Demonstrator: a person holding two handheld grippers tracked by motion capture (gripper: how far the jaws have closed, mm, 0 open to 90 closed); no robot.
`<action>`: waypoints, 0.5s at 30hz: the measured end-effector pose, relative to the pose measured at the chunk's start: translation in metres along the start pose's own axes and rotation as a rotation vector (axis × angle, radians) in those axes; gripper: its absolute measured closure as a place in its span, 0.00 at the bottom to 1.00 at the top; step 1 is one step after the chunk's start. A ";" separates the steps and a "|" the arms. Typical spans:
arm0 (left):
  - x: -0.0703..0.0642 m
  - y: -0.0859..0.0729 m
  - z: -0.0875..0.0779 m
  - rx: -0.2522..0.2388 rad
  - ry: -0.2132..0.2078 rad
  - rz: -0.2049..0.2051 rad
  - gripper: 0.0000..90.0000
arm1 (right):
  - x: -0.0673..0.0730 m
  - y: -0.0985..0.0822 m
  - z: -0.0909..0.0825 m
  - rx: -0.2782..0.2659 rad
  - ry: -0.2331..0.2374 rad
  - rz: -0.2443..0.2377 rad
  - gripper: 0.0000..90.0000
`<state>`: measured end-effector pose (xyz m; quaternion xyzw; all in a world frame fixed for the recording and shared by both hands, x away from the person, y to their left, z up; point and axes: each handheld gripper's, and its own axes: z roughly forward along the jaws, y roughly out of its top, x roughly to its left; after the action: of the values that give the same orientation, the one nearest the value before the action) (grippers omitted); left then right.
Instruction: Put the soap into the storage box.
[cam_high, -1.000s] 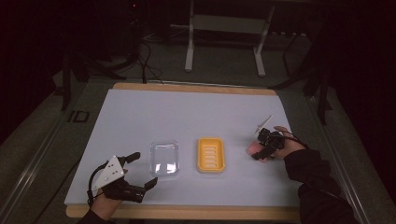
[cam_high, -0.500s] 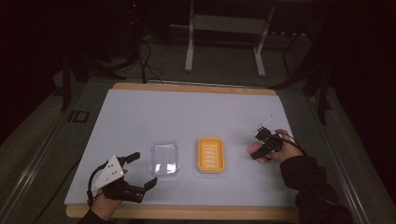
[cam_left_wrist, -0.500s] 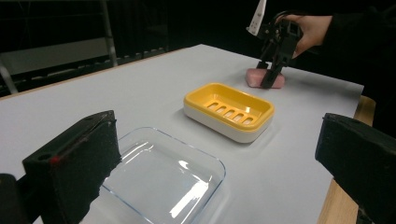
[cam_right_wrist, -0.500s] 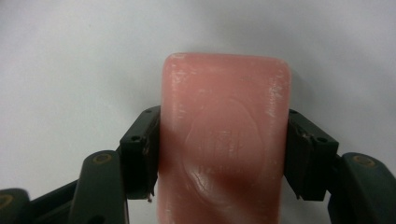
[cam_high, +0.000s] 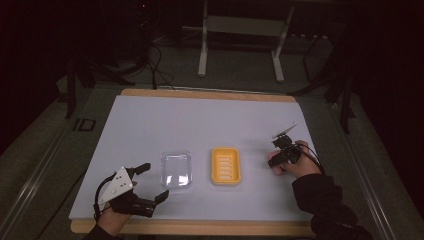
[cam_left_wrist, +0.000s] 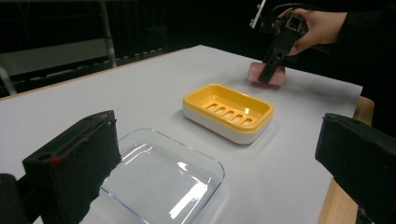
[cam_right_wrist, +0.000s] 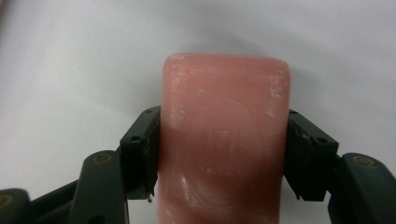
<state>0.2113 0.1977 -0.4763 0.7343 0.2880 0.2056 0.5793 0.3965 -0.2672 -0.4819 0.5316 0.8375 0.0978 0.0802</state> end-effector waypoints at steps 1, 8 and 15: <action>0.000 0.000 0.000 -0.001 0.000 0.000 0.00 | 0.001 0.000 -0.002 -0.005 0.005 0.017 0.41; -0.001 0.000 0.000 -0.001 -0.002 0.005 0.00 | 0.008 -0.003 -0.011 -0.045 0.007 0.116 0.41; -0.001 0.001 0.000 -0.005 0.007 0.007 0.00 | 0.014 -0.004 -0.020 -0.063 0.005 0.205 0.41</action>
<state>0.2108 0.1967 -0.4756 0.7330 0.2870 0.2107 0.5796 0.3820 -0.2582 -0.4638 0.6114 0.7755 0.1332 0.0845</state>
